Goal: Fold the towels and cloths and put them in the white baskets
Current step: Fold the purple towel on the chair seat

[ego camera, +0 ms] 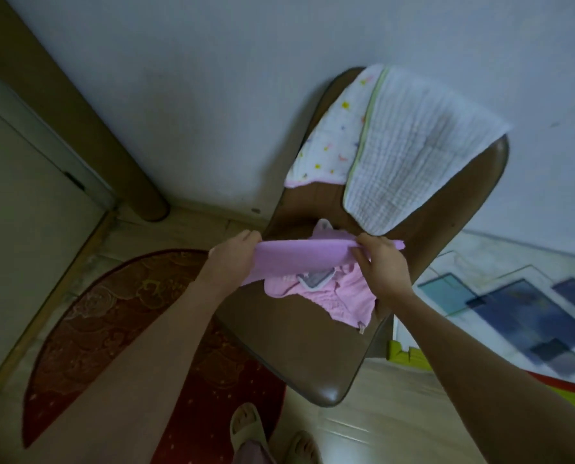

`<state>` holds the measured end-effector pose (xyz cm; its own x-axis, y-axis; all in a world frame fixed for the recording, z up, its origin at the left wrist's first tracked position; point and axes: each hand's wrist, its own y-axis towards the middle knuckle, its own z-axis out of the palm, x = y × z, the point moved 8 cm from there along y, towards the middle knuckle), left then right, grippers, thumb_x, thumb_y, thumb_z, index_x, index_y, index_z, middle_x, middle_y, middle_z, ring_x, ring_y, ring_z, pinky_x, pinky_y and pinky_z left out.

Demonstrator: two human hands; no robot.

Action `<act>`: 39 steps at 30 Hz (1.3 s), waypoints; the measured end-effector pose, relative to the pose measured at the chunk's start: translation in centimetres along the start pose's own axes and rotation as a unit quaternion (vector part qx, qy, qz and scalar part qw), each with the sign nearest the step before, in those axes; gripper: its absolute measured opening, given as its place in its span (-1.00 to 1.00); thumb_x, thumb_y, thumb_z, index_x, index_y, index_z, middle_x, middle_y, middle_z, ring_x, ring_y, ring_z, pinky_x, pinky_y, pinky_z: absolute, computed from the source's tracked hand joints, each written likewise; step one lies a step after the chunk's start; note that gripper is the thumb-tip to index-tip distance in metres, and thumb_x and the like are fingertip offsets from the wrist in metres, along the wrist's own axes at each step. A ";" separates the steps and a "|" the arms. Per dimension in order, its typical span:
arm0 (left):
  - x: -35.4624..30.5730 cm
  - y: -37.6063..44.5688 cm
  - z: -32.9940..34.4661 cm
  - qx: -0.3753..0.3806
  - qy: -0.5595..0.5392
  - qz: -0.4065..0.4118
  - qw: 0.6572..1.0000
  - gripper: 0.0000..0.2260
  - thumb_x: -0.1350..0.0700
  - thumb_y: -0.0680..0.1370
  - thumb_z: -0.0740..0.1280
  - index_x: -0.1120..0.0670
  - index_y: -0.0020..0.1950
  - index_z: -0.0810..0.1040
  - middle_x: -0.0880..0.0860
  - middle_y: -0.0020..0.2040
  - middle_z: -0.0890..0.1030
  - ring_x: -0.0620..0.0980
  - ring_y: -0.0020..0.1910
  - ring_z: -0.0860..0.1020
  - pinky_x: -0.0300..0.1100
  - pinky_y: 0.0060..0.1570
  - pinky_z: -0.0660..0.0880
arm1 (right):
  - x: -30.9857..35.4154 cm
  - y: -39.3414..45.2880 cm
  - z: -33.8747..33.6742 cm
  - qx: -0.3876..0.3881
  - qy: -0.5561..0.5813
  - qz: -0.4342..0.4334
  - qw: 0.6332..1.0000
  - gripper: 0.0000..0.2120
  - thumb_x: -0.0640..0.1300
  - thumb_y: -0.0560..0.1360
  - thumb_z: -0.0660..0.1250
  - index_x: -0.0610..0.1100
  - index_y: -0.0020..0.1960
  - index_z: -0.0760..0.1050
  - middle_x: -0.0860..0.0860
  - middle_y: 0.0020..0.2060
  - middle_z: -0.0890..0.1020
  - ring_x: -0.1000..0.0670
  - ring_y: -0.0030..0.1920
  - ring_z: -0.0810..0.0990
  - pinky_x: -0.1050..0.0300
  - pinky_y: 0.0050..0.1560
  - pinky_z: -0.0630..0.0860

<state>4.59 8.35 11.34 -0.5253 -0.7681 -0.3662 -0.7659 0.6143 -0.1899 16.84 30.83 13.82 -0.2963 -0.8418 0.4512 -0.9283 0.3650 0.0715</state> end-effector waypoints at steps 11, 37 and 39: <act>-7.8 -2.9 -12.9 -0.057 0.112 0.058 0.990 -0.82 0.22 0.57 0.19 0.09 0.13 0.48 0.07 0.10 0.57 0.07 0.06 0.52 -0.12 -0.10 0.42 | 3.8 0.4 -12.1 -0.065 0.029 0.071 0.995 -0.76 -0.11 0.63 0.17 -0.09 -0.20 0.41 -0.07 -0.25 0.50 -0.15 -0.13 0.52 0.06 -0.19 0.32; -4.2 2.9 -13.6 -0.113 -0.169 0.031 0.979 -0.78 0.32 0.58 0.15 0.14 -0.04 0.57 0.06 -0.16 0.60 0.07 -0.15 0.55 -0.14 -0.17 0.41 | 2.6 2.4 -10.8 -0.053 0.057 0.130 0.988 -0.79 -0.16 0.66 0.06 -0.12 -0.13 0.35 -0.04 -0.21 0.49 -0.06 -0.19 0.46 0.10 -0.18 0.29; -3.8 3.9 -14.4 -0.113 -0.168 0.033 0.979 -0.79 0.31 0.58 0.16 0.15 -0.03 0.58 0.09 -0.15 0.62 0.05 -0.16 0.55 -0.16 -0.20 0.38 | 2.9 3.7 -11.2 -0.068 0.066 0.129 0.987 -0.79 -0.16 0.66 0.05 -0.11 -0.13 0.35 -0.04 -0.19 0.51 -0.05 -0.18 0.46 0.08 -0.18 0.31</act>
<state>-1.80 11.06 25.08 -0.4530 -0.6020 -0.6576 -0.8173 0.5751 0.0365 15.06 34.19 25.33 -0.4786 -0.6578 0.5816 -0.7846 0.6177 0.0530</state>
